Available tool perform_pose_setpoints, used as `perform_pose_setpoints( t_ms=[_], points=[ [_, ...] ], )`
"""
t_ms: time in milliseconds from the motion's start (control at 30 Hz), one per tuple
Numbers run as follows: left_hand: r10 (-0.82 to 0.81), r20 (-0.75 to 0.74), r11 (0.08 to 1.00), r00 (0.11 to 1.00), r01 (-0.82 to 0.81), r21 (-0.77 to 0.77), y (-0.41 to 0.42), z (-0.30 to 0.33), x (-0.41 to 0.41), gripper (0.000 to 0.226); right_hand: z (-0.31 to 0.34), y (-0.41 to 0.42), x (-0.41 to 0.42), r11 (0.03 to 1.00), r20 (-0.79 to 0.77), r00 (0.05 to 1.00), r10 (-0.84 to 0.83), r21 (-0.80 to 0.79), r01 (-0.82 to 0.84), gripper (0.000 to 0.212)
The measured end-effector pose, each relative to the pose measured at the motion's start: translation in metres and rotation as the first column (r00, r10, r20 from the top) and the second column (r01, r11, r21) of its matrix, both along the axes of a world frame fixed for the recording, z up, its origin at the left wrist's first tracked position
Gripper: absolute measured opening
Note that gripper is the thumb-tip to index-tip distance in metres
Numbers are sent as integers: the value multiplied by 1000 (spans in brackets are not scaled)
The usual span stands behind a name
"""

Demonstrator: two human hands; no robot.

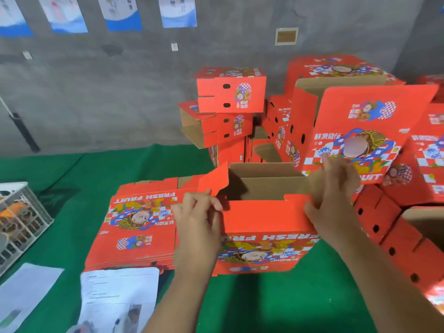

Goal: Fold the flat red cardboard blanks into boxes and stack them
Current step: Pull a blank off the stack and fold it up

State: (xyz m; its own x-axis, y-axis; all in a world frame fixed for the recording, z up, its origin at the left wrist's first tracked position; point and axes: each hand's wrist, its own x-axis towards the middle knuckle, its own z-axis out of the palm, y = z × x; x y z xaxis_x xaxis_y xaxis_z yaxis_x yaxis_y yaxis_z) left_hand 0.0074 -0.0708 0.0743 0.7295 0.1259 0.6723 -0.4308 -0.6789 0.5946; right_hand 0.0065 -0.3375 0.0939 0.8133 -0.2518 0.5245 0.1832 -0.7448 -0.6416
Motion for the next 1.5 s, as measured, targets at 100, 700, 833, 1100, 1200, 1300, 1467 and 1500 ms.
perform_pose_setpoints(
  t_ms=[100, 700, 833, 1100, 1200, 1300, 1467, 1500],
  points=[
    [21, -21, 1000, 1000, -21, -9, -10, 5, -1, 52, -7, -9, -11, 997, 16, 997, -77, 13, 77, 122],
    [-117, -423, 988, 899, 149, 43, -89, -41, 10, 53, -74, -73, -9, 996, -71, 996, -53, 70, 58, 63],
    [-219, -437, 959, 872, 276, 70, -97, -41, 22, 46, -83, -86, -7, 999, 22, 999, -31, -31, 31, 61],
    [-42, -678, 912, 734, 306, 274, -106, -33, 48, 82, -87, -92, -14, 997, -15, 1000, -16, -75, 15, 58],
    [33, -750, 893, 661, 318, 319, -115, -19, 61, 82, -93, -97, -19, 990, 61, 998, 17, -137, -8, 51],
    [-33, -798, 946, 602, 275, 169, -113, -13, 71, 74, -97, -106, -19, 990, 42, 997, 71, -128, -65, 52],
    [-150, -870, 983, 470, 163, -82, -111, -16, 88, 112, -107, -110, -25, 987, 121, 988, 93, -140, -76, 51],
    [-159, -858, 987, 488, 95, -129, -112, -15, 92, 112, -108, -110, -24, 983, 129, 983, 127, -148, -108, 50]
  ],
)
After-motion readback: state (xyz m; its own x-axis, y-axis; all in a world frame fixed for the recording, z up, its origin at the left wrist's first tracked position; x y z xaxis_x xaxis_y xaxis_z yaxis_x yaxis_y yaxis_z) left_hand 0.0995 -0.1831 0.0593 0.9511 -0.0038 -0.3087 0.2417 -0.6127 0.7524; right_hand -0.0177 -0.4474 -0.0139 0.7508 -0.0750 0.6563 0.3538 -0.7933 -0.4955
